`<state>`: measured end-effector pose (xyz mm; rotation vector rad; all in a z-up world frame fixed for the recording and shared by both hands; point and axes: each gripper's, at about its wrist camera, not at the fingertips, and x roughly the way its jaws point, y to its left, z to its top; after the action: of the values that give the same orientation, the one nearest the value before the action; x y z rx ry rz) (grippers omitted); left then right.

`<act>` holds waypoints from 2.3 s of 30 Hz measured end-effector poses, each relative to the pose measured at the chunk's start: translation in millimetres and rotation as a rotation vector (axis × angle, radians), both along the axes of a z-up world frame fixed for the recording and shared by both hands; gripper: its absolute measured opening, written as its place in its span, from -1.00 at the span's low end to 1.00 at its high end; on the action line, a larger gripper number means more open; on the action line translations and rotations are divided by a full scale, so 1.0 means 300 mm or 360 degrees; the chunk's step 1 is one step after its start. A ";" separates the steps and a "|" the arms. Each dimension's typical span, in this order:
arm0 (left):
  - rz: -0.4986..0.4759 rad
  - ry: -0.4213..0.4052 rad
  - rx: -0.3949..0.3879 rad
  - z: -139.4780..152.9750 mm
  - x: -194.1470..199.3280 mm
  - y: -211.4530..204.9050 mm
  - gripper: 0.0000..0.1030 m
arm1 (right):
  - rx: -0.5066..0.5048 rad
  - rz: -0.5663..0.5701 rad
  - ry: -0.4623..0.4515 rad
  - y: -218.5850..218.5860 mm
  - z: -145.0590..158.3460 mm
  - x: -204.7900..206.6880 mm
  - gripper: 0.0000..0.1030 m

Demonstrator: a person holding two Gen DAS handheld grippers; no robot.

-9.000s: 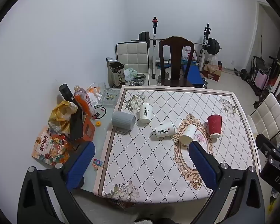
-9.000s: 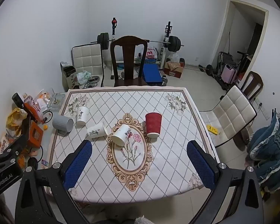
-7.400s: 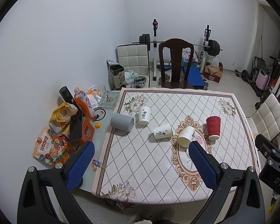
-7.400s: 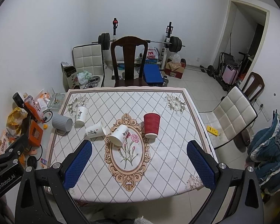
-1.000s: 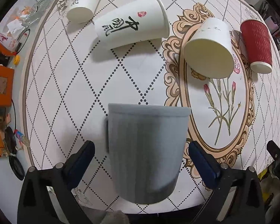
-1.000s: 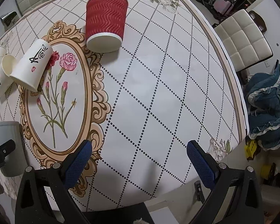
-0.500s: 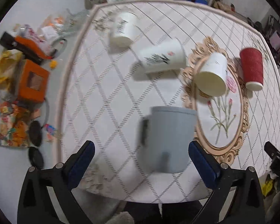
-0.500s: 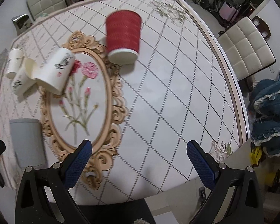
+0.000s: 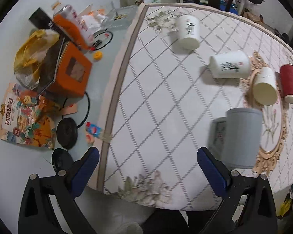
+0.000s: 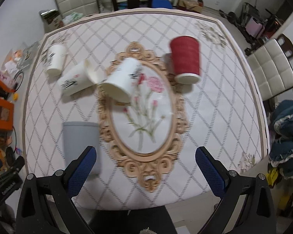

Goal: Flip cup upright
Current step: 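Lower the upright grey mug onto the tablecloth and open the left tool, then grasp the upright grey mug with the right tool and shift it, then set the grey mug down upright and open the right tool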

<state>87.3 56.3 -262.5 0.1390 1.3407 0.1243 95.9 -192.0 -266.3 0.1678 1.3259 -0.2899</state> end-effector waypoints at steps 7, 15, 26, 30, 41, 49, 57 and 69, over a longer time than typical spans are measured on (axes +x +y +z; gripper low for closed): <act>0.0025 0.0052 -0.0011 -0.080 -0.005 0.112 0.99 | 0.0000 0.0094 0.0098 0.184 -0.075 0.075 0.99; 0.0003 0.0162 -0.0036 -0.205 0.000 0.148 0.99 | 0.0028 0.0162 0.0247 0.312 -0.219 0.187 0.99; -0.0055 0.0200 -0.0067 -0.282 0.050 0.136 1.00 | 0.0131 0.0143 0.0515 0.361 -0.415 0.273 0.64; -0.0055 0.0203 -0.0076 -0.284 0.062 0.139 1.00 | 0.0160 0.0144 0.0484 0.357 -0.416 0.267 0.63; -0.0013 0.0263 -0.0166 -0.285 0.110 0.146 1.00 | 0.0155 0.0144 -0.0045 0.332 -0.279 0.197 0.63; -0.0001 0.0261 -0.0182 -0.330 0.177 0.112 1.00 | -0.0046 0.0165 -0.0543 0.377 -0.304 0.182 0.63; -0.0088 0.0205 -0.0131 -0.323 0.170 0.057 1.00 | -0.0112 0.0241 -0.0660 0.400 -0.310 0.115 0.64; -0.0108 0.0089 -0.0070 -0.203 0.015 0.005 1.00 | -0.0086 0.0243 -0.0527 0.383 -0.279 -0.019 0.79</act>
<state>91.8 57.7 -323.3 0.1517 1.3922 0.0339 90.3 -77.2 -349.9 0.0647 0.9951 -0.1595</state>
